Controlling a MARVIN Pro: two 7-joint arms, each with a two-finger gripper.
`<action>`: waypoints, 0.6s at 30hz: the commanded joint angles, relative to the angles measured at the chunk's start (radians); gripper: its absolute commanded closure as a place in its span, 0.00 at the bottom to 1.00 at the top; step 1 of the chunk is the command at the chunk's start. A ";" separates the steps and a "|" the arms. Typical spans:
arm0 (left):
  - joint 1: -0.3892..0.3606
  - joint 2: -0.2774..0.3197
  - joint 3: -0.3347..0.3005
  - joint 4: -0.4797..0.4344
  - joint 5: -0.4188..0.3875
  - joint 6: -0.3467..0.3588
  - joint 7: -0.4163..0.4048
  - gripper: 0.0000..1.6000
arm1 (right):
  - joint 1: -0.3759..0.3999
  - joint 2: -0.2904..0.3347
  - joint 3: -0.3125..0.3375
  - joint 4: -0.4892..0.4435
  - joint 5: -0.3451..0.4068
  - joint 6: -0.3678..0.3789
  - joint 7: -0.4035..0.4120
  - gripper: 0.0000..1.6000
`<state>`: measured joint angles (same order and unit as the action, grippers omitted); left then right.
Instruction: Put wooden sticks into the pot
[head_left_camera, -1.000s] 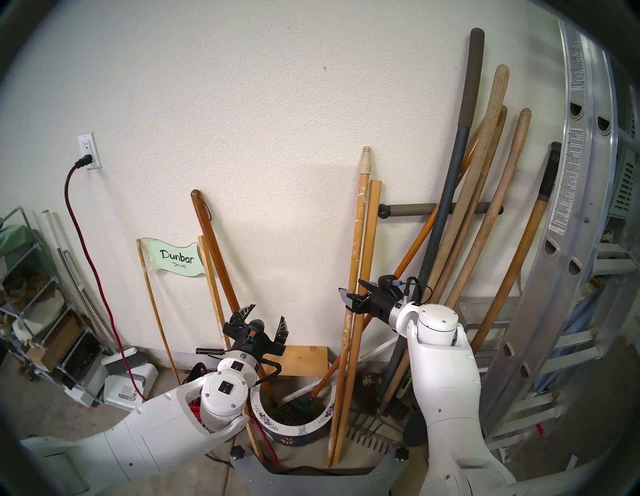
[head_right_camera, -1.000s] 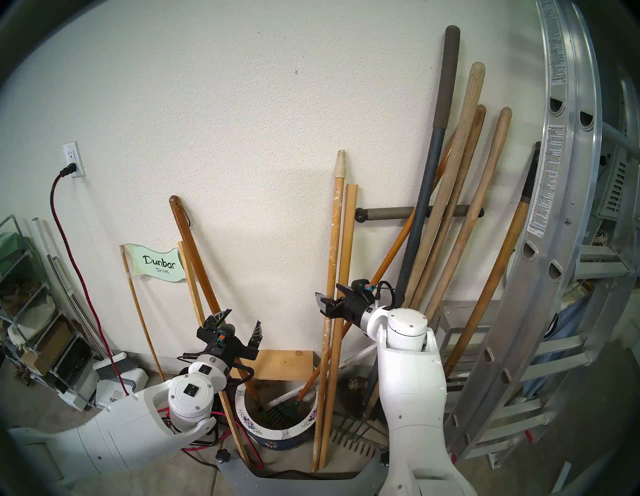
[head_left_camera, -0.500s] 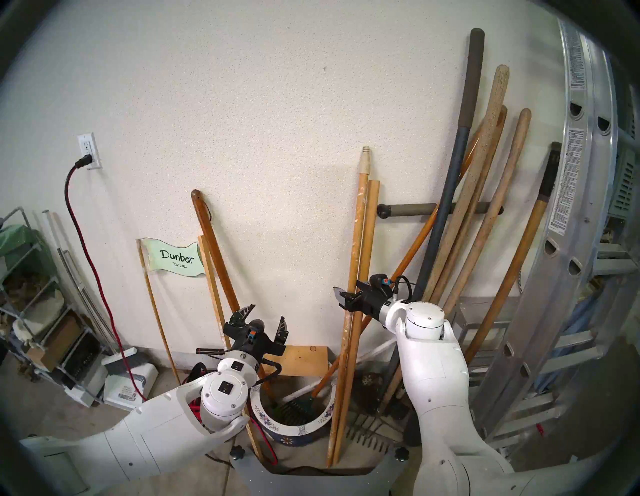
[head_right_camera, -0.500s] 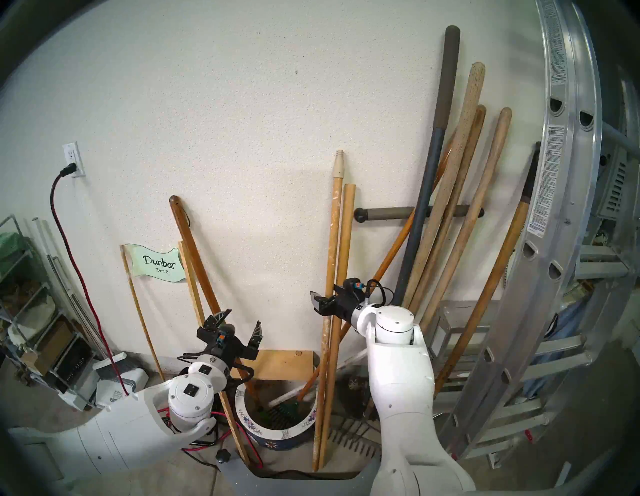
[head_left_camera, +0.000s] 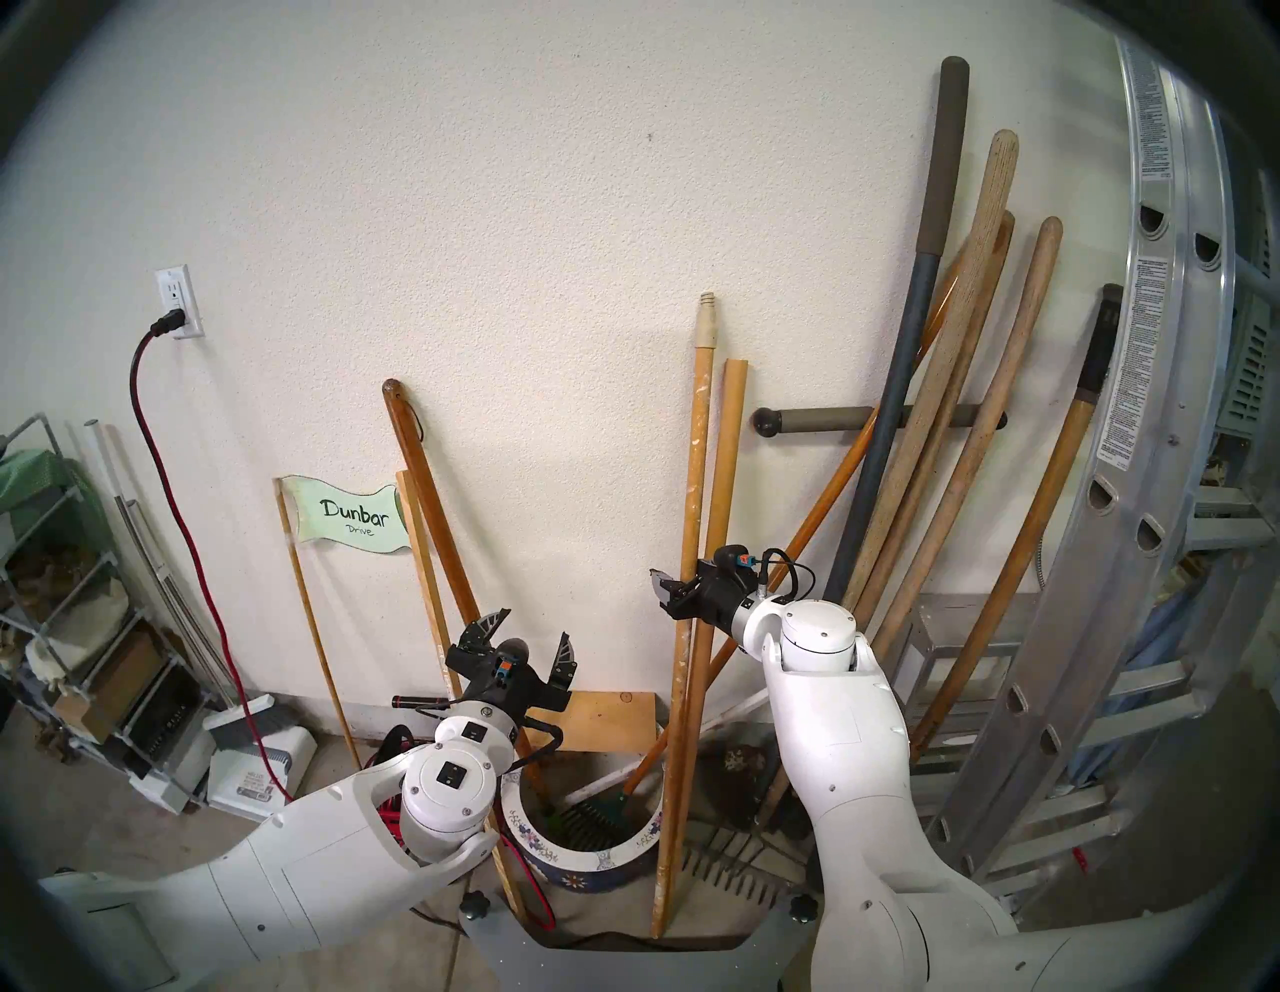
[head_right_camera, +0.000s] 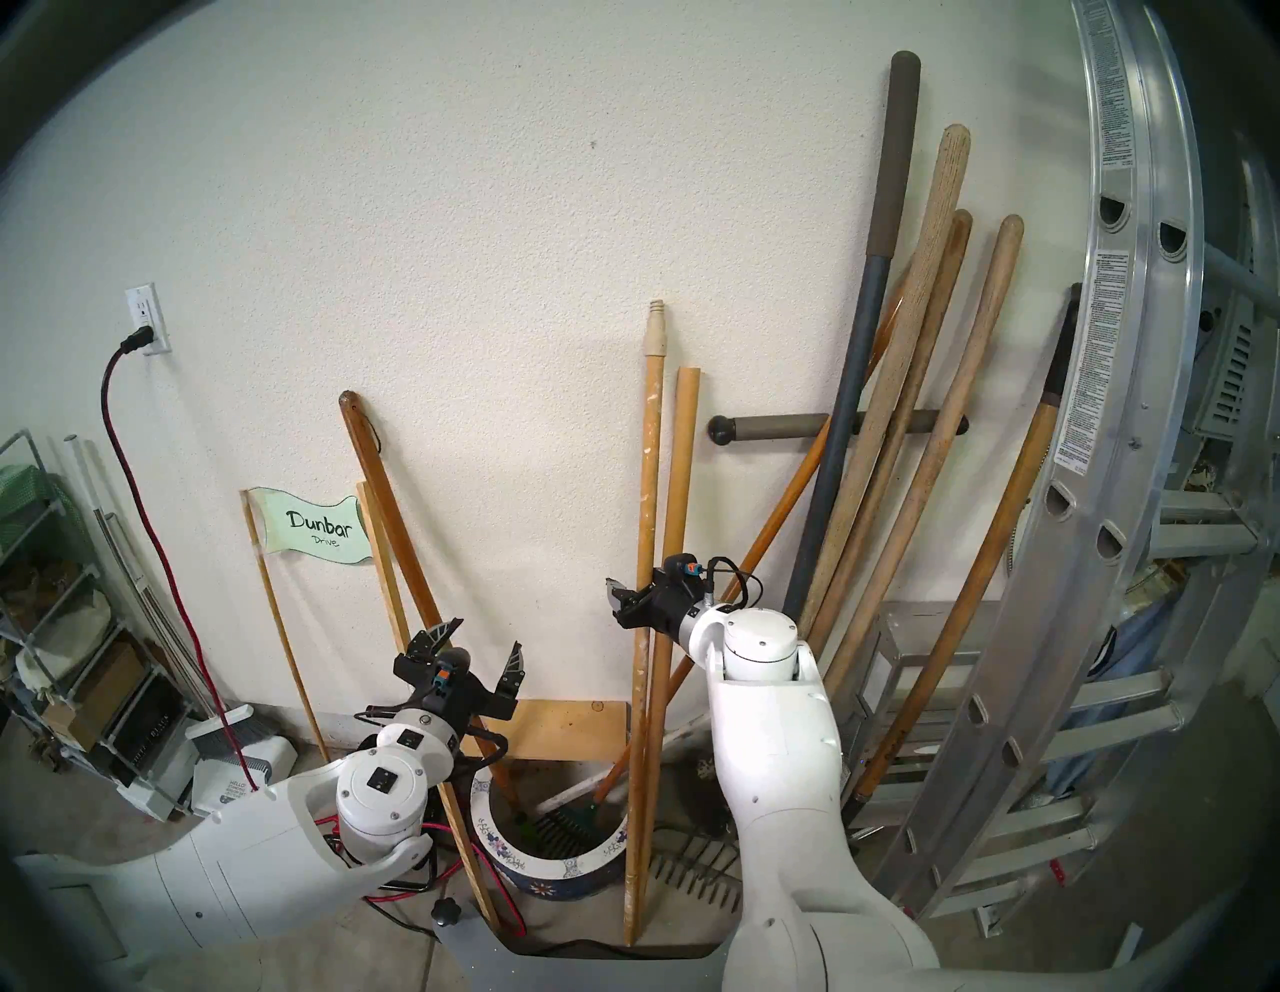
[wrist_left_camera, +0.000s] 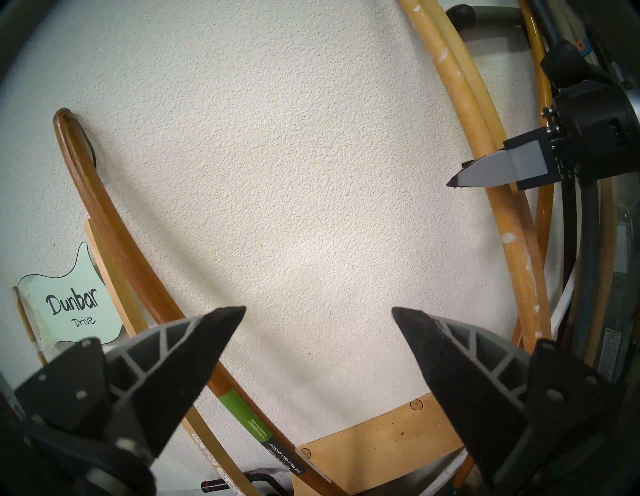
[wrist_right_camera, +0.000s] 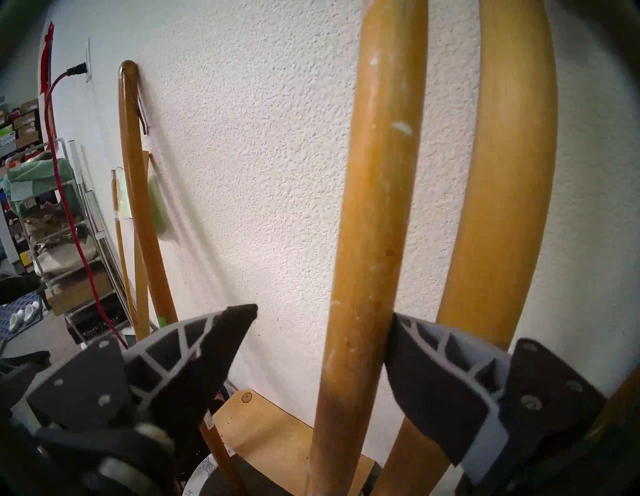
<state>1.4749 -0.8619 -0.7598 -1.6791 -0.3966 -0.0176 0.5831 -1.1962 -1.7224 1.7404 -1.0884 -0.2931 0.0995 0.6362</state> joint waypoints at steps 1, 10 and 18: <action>0.000 0.001 -0.002 0.000 0.000 -0.002 0.002 0.00 | 0.051 0.016 0.007 0.074 -0.025 -0.040 -0.064 0.60; -0.001 0.002 0.000 0.000 -0.001 -0.003 0.003 0.00 | 0.065 0.019 0.038 0.079 0.019 -0.023 0.021 1.00; -0.002 0.002 0.002 0.000 -0.002 -0.003 0.004 0.00 | 0.030 0.010 0.070 -0.037 0.086 0.048 0.158 1.00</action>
<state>1.4723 -0.8601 -0.7563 -1.6791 -0.3986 -0.0184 0.5853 -1.1556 -1.7126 1.7956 -1.0324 -0.2579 0.1082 0.7095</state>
